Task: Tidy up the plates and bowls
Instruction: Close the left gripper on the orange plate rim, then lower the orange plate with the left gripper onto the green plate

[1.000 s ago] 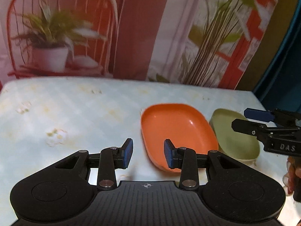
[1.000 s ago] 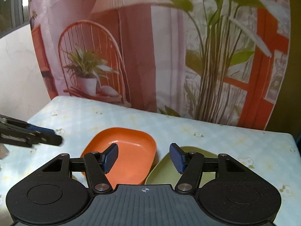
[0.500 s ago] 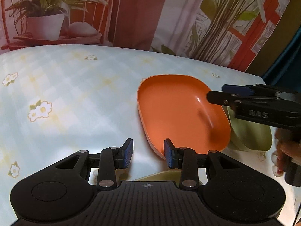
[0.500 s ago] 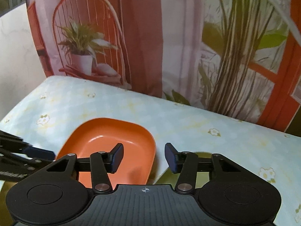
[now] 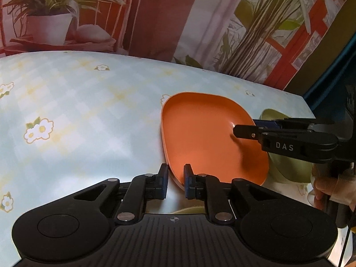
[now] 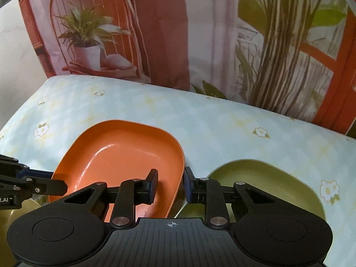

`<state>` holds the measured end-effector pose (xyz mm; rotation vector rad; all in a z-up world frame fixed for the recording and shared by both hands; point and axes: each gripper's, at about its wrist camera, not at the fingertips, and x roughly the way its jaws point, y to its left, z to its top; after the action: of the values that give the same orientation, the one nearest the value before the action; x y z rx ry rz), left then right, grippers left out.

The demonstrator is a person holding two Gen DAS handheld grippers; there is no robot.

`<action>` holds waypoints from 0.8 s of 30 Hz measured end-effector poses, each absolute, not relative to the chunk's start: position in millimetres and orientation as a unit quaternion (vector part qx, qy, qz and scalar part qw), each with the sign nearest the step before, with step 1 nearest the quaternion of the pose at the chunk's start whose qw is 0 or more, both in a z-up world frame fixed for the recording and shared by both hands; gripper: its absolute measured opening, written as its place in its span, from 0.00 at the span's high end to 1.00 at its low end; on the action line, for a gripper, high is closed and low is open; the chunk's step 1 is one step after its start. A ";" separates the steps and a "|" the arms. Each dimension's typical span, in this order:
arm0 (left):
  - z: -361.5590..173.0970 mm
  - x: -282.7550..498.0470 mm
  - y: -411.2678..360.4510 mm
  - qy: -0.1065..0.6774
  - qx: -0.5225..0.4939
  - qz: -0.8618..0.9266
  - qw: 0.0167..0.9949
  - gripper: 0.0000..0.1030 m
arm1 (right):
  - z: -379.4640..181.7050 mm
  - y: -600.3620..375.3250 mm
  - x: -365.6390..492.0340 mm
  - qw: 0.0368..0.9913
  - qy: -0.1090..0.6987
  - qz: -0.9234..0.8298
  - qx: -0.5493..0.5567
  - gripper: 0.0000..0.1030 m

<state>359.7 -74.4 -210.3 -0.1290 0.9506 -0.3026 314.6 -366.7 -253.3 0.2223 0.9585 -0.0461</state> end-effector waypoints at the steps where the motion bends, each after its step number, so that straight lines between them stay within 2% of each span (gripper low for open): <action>1: -210.3 359.7 -74.4 0.455 -0.063 -0.143 0.877 0.86 | -253.3 -366.8 314.6 0.881 0.461 -0.023 0.107 0.78; 5: -209.1 359.1 -75.1 0.452 -0.067 -0.132 0.879 0.86 | -252.1 -363.1 315.6 0.878 0.469 -0.027 0.096 0.78; 7: -207.6 359.3 -75.6 0.451 -0.064 -0.120 0.882 0.87 | -250.6 -362.5 315.5 0.877 0.469 -0.036 0.095 0.88; 9: -205.0 357.9 -74.8 0.447 -0.062 -0.124 0.884 0.87 | -249.1 -363.5 316.3 0.877 0.468 -0.044 0.099 0.93; 24: -162.7 328.9 -63.1 0.410 -0.058 -0.138 0.900 0.87 | -200.0 -357.8 307.2 0.893 0.433 -0.053 0.106 0.95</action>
<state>328.9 -63.1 -162.7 -0.1193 0.8477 -0.2857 307.2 -357.8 -200.0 0.2195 0.8991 -0.1089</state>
